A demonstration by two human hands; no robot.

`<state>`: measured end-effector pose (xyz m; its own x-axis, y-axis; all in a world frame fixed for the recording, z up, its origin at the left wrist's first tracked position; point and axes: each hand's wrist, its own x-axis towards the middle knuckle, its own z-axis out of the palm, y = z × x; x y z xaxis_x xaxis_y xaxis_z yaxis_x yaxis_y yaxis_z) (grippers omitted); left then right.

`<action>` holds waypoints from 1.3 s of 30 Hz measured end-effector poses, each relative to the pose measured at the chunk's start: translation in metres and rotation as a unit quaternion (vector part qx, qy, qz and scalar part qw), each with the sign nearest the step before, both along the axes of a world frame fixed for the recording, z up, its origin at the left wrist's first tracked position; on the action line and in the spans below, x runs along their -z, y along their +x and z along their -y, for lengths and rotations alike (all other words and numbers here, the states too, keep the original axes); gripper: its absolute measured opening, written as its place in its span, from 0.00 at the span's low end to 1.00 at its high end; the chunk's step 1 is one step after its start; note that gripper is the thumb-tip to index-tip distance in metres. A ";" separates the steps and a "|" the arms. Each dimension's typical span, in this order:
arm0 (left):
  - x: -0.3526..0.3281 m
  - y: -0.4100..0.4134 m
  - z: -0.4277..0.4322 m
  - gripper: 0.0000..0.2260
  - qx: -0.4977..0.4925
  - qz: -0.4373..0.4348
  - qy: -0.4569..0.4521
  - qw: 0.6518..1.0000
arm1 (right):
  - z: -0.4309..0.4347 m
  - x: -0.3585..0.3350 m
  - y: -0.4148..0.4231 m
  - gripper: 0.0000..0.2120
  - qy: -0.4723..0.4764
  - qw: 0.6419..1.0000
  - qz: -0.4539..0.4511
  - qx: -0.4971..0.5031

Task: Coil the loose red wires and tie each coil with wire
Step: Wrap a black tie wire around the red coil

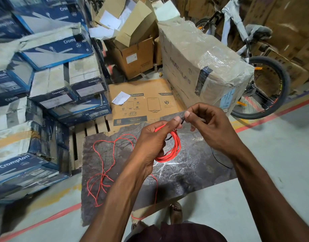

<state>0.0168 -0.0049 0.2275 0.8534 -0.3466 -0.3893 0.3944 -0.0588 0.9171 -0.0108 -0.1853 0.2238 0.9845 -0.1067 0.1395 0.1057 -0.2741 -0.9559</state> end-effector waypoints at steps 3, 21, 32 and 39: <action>0.002 -0.001 -0.003 0.22 -0.014 0.010 0.015 1.000 | -0.007 -0.001 0.000 0.06 -0.038 0.999 0.011 0.024; 0.012 -0.009 -0.020 0.10 -0.053 -0.024 -0.027 0.998 | -0.029 -0.005 0.005 0.06 -0.114 0.983 0.058 0.131; 0.014 -0.012 -0.034 0.15 -0.056 -0.046 -0.050 0.996 | -0.033 -0.007 0.003 0.06 -0.121 0.987 0.029 0.102; 0.015 -0.011 -0.042 0.12 -0.015 -0.063 -0.057 0.996 | -0.035 0.000 -0.004 0.06 -0.018 0.997 -0.025 0.077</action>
